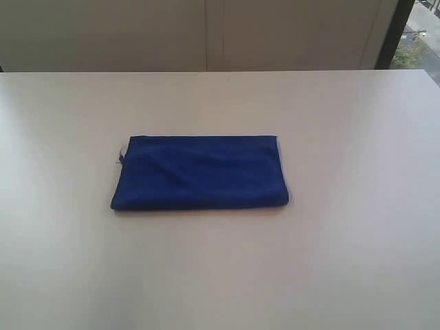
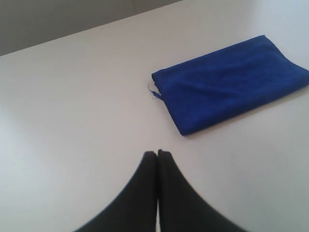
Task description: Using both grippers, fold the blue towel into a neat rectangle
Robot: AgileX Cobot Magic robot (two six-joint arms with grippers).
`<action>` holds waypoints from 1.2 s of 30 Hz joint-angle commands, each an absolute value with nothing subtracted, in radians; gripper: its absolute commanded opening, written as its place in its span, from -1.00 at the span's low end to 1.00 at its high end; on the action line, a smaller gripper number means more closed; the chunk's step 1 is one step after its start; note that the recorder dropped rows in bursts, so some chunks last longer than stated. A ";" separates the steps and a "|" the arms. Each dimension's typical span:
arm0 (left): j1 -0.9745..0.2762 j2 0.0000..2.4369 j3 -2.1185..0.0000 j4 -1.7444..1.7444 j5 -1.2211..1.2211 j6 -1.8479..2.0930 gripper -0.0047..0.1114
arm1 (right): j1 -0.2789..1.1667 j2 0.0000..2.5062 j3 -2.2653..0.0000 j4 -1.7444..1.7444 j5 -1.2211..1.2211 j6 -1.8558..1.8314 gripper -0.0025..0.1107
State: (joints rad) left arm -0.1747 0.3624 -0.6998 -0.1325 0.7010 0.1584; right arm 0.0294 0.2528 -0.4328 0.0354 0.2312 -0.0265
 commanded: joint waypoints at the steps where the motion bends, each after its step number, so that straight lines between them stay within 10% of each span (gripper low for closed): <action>1: -0.171 0.344 -0.694 -0.134 0.709 0.167 -0.92 | 0.019 0.247 -0.427 0.025 0.230 -0.024 -0.96; 36: -0.171 0.000 -0.290 -0.136 0.524 0.195 -0.92 | 0.019 0.247 -0.427 0.025 0.230 -0.024 -0.96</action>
State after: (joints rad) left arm -0.1747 0.0066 -0.2993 -0.1159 0.5335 0.1999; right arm 0.0294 0.2528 -0.4328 0.0354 0.2318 -0.0265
